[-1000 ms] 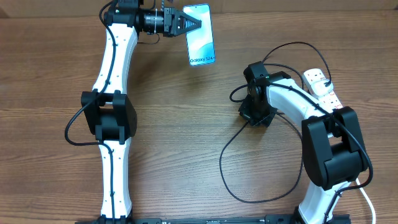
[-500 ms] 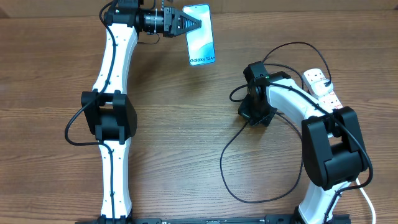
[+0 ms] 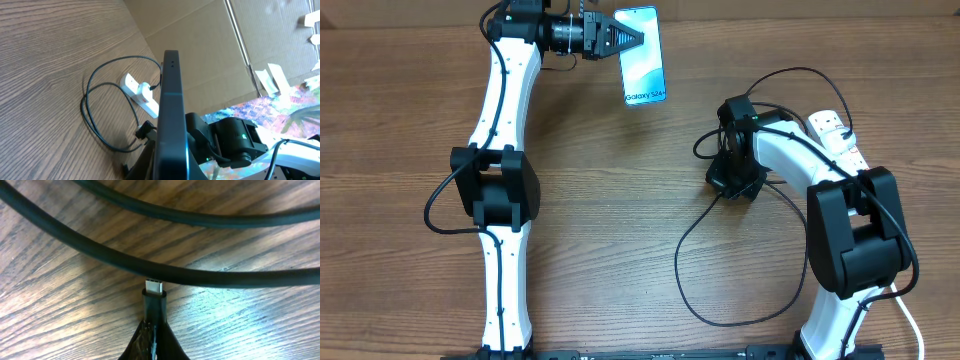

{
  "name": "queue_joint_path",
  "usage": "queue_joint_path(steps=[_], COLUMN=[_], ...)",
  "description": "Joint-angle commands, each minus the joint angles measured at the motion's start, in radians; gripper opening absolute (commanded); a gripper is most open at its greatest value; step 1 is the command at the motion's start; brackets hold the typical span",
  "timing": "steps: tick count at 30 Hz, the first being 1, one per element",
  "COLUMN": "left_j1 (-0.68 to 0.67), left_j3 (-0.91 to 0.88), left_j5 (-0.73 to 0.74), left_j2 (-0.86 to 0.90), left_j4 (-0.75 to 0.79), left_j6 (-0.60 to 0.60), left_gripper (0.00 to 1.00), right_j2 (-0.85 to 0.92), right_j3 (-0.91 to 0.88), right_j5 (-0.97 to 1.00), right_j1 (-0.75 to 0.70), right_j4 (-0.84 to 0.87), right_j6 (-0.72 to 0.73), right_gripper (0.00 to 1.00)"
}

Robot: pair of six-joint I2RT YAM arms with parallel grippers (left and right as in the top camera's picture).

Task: Plug charger to phone and switch on socket
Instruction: 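Lift the connector and carry it left under the phone's bottom edge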

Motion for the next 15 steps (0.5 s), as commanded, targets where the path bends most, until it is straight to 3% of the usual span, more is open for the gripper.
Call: queue_joint_path(steps=[1,11,15], left_j1=[-0.006,-0.006,-0.006], left_j3=[0.008,0.008,0.008], left_j5=[0.036,0.205,0.204], left_j2=[0.003,0.003,0.003], left_j4=[0.006,0.157,0.204], left_j6=[-0.01,-0.016,-0.064], left_gripper=[0.04,0.04,0.04], right_j2=[0.009,-0.131,-0.199], right_j3=[0.044,0.087,0.089], right_j5=[0.007,-0.093,-0.164], right_j1=[-0.014,-0.012,-0.005], right_j4=[-0.002,0.011,0.024], right_j6=[-0.064,-0.263,-0.363], right_gripper=[0.04,0.04,0.04])
